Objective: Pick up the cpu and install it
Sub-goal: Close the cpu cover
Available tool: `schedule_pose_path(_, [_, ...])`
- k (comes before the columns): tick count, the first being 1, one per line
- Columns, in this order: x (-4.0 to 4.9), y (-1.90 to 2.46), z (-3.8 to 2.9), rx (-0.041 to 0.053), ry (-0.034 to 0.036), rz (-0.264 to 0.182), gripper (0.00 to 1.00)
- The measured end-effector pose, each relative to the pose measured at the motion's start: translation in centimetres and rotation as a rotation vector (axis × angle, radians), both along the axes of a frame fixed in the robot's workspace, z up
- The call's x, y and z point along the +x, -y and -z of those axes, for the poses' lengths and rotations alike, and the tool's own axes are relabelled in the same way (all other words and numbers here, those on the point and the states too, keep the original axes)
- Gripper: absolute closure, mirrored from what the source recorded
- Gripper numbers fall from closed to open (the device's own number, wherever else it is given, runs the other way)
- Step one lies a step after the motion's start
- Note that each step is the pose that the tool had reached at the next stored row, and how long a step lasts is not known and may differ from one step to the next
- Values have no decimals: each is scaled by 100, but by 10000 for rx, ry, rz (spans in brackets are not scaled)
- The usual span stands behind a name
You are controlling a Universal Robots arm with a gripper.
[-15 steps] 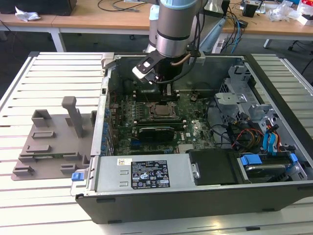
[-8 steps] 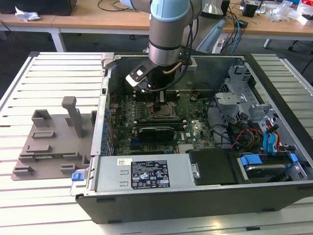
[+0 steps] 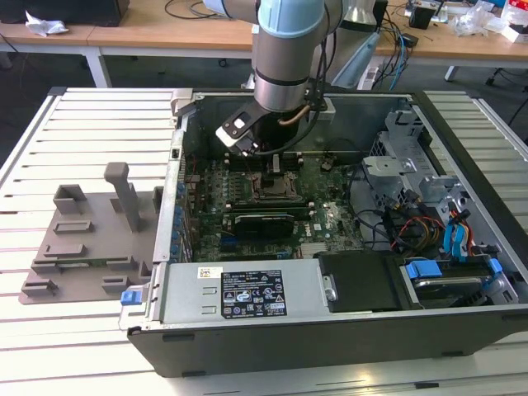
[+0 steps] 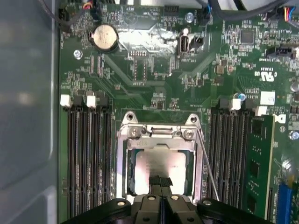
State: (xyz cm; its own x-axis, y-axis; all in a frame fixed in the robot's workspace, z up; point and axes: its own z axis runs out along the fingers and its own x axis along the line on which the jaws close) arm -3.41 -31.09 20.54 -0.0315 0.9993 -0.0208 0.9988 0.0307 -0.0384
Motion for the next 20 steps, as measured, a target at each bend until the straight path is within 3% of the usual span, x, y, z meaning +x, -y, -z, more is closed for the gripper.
schedule_pose_path(2, [65,-1,-9,3,-12,0,89])
schedule_pose_path(4, [92,0,-58,0,-27,0,89])
schedule_pose_path(12, [102,0,-254,1,-33,0,89])
schedule_pose_path(20, [102,0,-323,1,-34,1,89])
